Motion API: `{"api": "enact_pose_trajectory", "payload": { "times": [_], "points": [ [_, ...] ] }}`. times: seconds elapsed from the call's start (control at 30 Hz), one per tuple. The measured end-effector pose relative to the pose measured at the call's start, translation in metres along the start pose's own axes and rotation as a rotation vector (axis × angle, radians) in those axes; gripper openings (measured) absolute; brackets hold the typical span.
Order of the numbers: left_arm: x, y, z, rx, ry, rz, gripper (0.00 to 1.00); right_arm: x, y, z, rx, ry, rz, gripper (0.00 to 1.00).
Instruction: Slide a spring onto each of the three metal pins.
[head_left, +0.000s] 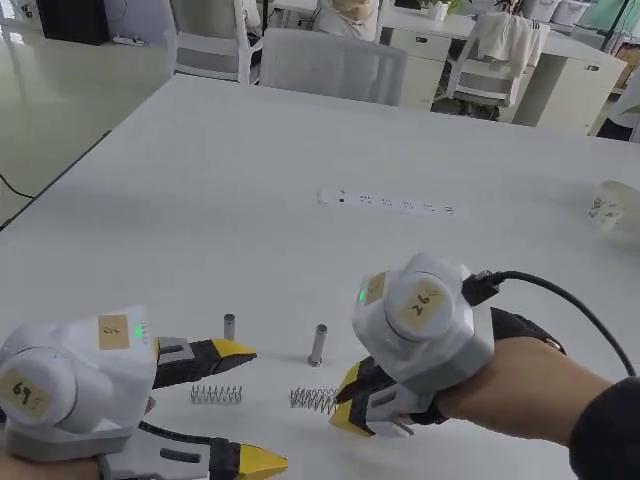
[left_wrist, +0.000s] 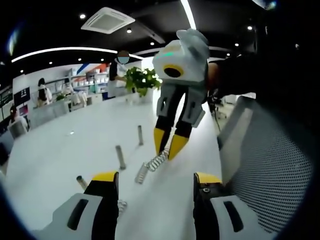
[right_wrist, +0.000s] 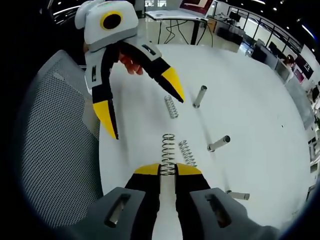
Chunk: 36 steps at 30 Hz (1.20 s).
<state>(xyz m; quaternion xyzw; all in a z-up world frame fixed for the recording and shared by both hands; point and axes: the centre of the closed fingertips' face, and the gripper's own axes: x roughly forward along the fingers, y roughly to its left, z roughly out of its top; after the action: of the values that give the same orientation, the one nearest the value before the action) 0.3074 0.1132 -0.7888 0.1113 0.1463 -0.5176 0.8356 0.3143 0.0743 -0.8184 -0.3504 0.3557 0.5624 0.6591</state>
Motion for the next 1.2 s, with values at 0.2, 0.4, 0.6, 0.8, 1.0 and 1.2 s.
{"api": "enact_pose_trajectory", "payload": {
  "times": [0.2, 0.4, 0.6, 0.8, 1.0, 1.2],
  "points": [
    [0.003, -0.003, 0.001, 0.029, -0.005, -0.031, 0.42, 0.001, 0.005, 0.003, -0.023, 0.0, 0.018, 0.08],
    [0.007, -0.006, 0.001, 0.06, -0.002, -0.052, 0.33, 0.001, 0.011, 0.006, -0.042, -0.002, 0.036, 0.08],
    [0.009, -0.01, 0.0, 0.094, 0.0, -0.075, 0.25, 0.001, 0.018, 0.011, -0.068, -0.004, 0.058, 0.08],
    [0.011, -0.013, 0.0, 0.112, -0.001, -0.092, 0.17, 0.0, 0.022, 0.013, -0.085, -0.002, 0.071, 0.08],
    [0.011, -0.017, -0.002, 0.127, 0.009, -0.111, 0.11, 0.0, 0.026, 0.015, -0.099, -0.004, 0.089, 0.08],
    [0.012, -0.022, -0.005, 0.14, 0.02, -0.131, 0.06, 0.0, 0.032, 0.013, -0.119, 0.002, 0.107, 0.08]
  ]
}}
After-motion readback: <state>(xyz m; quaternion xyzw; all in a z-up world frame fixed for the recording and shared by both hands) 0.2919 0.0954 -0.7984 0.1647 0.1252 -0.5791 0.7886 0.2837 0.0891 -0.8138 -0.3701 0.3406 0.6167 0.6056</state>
